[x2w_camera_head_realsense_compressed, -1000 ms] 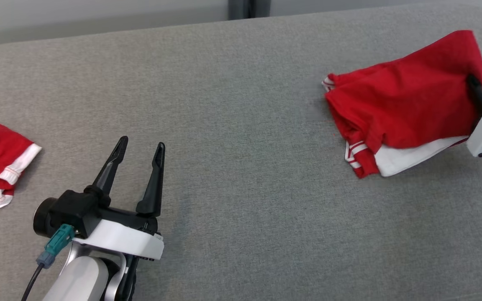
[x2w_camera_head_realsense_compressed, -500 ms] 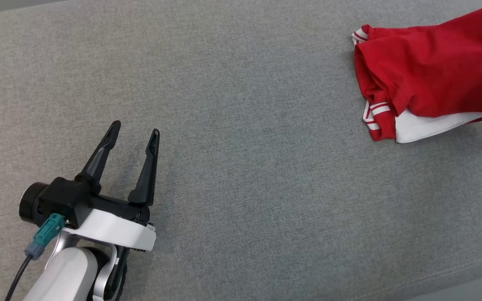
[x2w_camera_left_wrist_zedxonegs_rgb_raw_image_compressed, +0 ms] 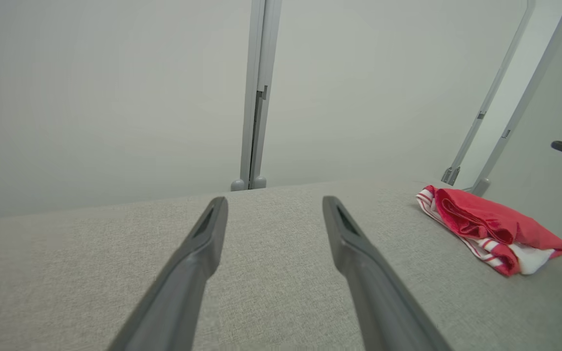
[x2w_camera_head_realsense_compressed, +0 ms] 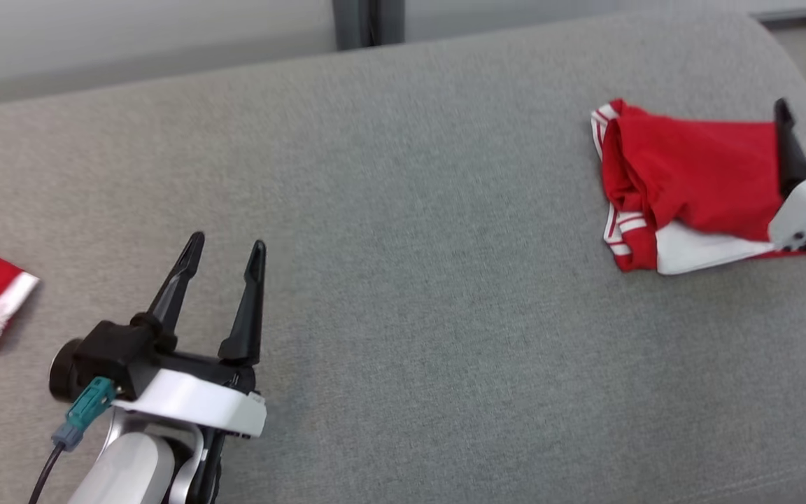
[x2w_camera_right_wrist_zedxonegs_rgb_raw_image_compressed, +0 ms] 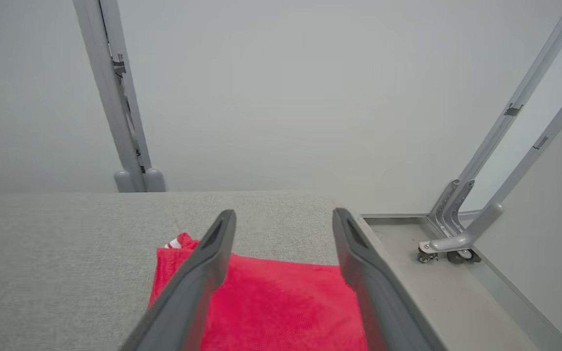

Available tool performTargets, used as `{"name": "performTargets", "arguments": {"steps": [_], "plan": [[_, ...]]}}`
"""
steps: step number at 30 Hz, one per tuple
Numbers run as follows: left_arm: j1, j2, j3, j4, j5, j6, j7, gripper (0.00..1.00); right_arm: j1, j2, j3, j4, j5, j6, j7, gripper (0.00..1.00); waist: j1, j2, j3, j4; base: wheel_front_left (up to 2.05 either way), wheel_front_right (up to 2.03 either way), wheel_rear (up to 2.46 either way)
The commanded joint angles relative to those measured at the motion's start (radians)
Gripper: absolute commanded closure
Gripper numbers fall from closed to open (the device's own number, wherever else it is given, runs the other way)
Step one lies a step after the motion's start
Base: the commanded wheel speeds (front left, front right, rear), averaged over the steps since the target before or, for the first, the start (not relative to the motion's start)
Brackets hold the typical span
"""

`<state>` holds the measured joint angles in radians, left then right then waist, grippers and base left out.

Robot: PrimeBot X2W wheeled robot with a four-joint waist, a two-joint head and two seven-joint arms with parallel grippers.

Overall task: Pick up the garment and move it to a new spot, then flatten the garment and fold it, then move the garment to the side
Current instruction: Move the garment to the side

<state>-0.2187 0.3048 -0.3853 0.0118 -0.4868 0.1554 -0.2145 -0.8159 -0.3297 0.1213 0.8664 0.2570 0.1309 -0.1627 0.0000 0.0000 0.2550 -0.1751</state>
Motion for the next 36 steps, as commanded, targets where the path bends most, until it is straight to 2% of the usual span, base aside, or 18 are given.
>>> {"name": "performTargets", "arguments": {"steps": [1, 9, 13, 22, 30, 36], "plan": [[0.009, 0.006, 0.009, 0.004, -0.006, 0.005, -0.008, 0.0, 0.022, -0.006, 0.006, -0.017, 0.016, 0.0, -0.005, 0.0, 0.0, 0.0, -0.059, 0.028, 0.0, 0.0, 0.0], [0.069, 0.014, 0.046, 0.039, -0.035, 0.02, -0.024, 0.0, 0.232, -0.012, 0.061, -0.285, 0.123, 0.0, 0.017, 0.0, 0.0, 0.0, -0.212, 0.085, 0.0, 0.0, 0.0], [0.109, 0.008, 0.056, 0.041, -0.045, 0.037, -0.029, 0.0, 0.358, -0.014, 0.052, -0.409, 0.16, 0.0, 0.047, 0.0, 0.0, 0.0, -0.268, 0.109, 0.0, 0.0, 0.0], [0.191, -0.013, 0.065, 0.056, -0.056, 0.064, -0.039, 0.0, 0.646, 0.053, -0.018, -0.658, 0.175, 0.0, 0.051, 0.0, 0.0, 0.0, -0.297, 0.14, 0.0, 0.0, 0.0], [0.245, -0.048, 0.08, 0.091, -0.038, 0.049, -0.05, 0.0, 0.843, 0.142, -0.065, -0.807, 0.134, 0.0, 0.039, 0.0, 0.0, 0.0, -0.303, 0.149, 0.0, 0.0, 0.0], [0.229, -0.061, 0.105, 0.09, -0.02, 0.035, -0.051, 0.0, 0.898, 0.163, -0.068, -0.861, 0.115, 0.0, 0.07, 0.0, 0.0, 0.0, -0.301, 0.146, 0.0, 0.0, 0.0]]}}
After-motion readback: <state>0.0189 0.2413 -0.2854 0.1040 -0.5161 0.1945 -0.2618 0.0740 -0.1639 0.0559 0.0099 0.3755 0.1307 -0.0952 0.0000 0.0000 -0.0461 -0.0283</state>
